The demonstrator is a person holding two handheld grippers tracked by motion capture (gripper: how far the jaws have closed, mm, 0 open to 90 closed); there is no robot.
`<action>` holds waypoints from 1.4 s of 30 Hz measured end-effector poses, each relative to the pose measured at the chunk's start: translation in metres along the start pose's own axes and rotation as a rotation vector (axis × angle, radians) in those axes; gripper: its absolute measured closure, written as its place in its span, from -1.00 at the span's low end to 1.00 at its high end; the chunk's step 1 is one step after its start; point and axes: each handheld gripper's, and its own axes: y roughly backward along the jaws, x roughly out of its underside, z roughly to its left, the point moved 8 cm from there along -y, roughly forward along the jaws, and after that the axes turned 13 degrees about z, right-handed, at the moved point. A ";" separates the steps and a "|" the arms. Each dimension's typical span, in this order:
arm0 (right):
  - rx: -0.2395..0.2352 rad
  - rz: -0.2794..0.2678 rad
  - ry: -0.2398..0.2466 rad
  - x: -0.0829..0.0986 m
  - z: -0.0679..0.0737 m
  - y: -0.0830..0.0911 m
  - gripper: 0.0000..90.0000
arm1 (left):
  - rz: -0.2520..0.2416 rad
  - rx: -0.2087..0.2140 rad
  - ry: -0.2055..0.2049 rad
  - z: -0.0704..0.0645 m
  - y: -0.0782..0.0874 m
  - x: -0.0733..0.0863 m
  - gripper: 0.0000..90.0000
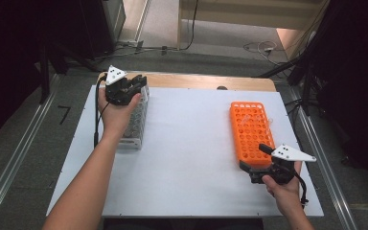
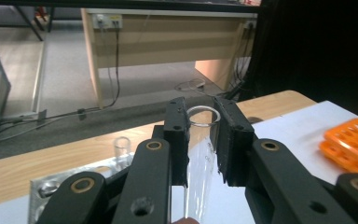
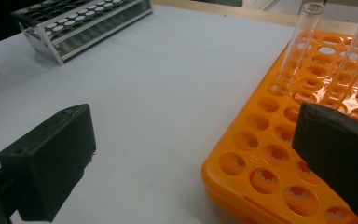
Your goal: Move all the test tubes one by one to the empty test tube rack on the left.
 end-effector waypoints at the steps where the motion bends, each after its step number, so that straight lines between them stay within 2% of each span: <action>1: 0.001 0.000 -0.002 0.000 0.000 0.000 -1.00 | -0.001 -0.005 0.007 0.003 -0.003 0.000 0.65; 8: -0.001 0.006 0.001 0.001 0.000 -0.001 -1.00 | -0.005 -0.047 0.021 0.023 -0.021 -0.002 0.65; 10: 0.000 0.005 0.002 0.001 0.000 -0.001 -1.00 | -0.014 -0.057 0.028 0.026 -0.026 -0.004 0.65; 12: -0.002 0.004 0.001 0.001 0.000 -0.001 -1.00 | -0.014 -0.082 0.013 0.029 -0.030 -0.006 0.65; 14: -0.004 0.004 0.001 0.001 0.000 -0.001 -1.00 | -0.016 -0.081 0.018 0.031 -0.034 -0.007 0.65; 20: -0.007 0.004 0.000 0.001 -0.001 -0.002 -1.00 | -0.006 -0.118 0.016 0.037 -0.045 -0.004 0.65; 26: -0.009 0.003 -0.006 0.002 -0.002 -0.001 -1.00 | 0.006 -0.119 0.030 0.041 -0.053 0.000 0.65; 35: -0.012 0.004 -0.007 0.002 -0.002 -0.002 -1.00 | 0.088 -0.120 0.033 0.042 -0.063 0.012 0.65; 42: -0.011 0.009 -0.005 0.002 -0.001 -0.002 -1.00 | 0.133 -0.103 0.039 0.042 -0.066 0.017 0.64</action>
